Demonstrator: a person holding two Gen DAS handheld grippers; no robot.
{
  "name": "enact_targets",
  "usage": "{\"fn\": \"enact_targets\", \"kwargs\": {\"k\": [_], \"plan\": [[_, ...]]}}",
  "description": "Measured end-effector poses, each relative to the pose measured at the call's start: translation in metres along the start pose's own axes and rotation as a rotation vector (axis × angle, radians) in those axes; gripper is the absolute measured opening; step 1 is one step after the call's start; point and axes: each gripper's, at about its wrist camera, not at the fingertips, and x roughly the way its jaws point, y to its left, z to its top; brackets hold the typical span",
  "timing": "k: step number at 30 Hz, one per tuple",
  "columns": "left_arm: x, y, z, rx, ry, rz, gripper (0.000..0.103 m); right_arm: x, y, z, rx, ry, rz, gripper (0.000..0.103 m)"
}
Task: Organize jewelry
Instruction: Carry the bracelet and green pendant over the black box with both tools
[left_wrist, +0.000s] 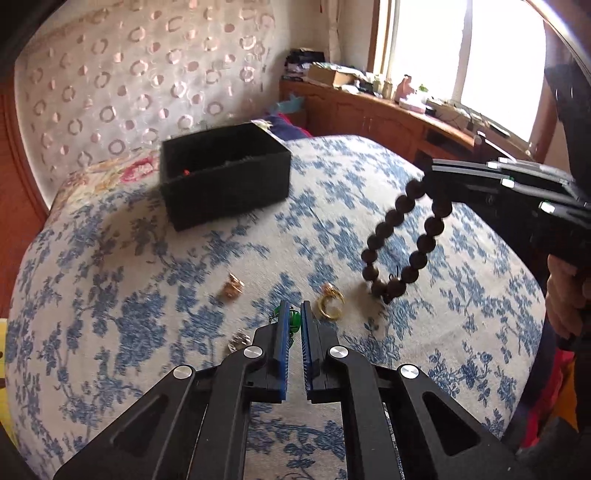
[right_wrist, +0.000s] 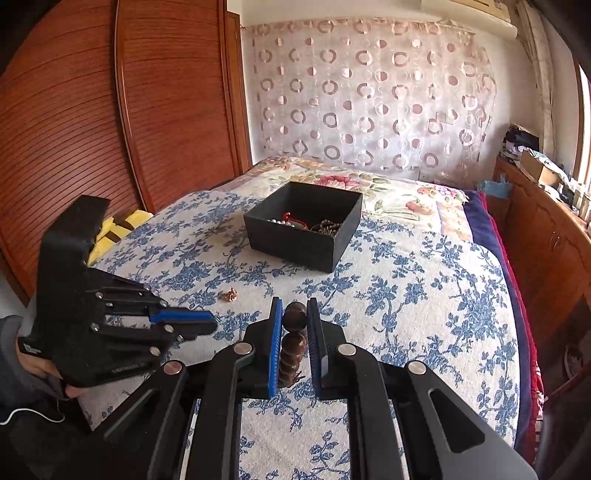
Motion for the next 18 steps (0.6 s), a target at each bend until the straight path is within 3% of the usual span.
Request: {"fn": "enact_targets", "kwargs": {"k": [9,18], "plan": [[-0.026,0.021,0.026,-0.026,-0.073,0.024,0.005,0.002,0.001,0.023,-0.029,-0.021,-0.009,0.015],[-0.039,0.041,0.058,-0.033,-0.129,0.053,0.005,0.015,-0.008,0.076,-0.046,-0.05,-0.032,0.015]]}}
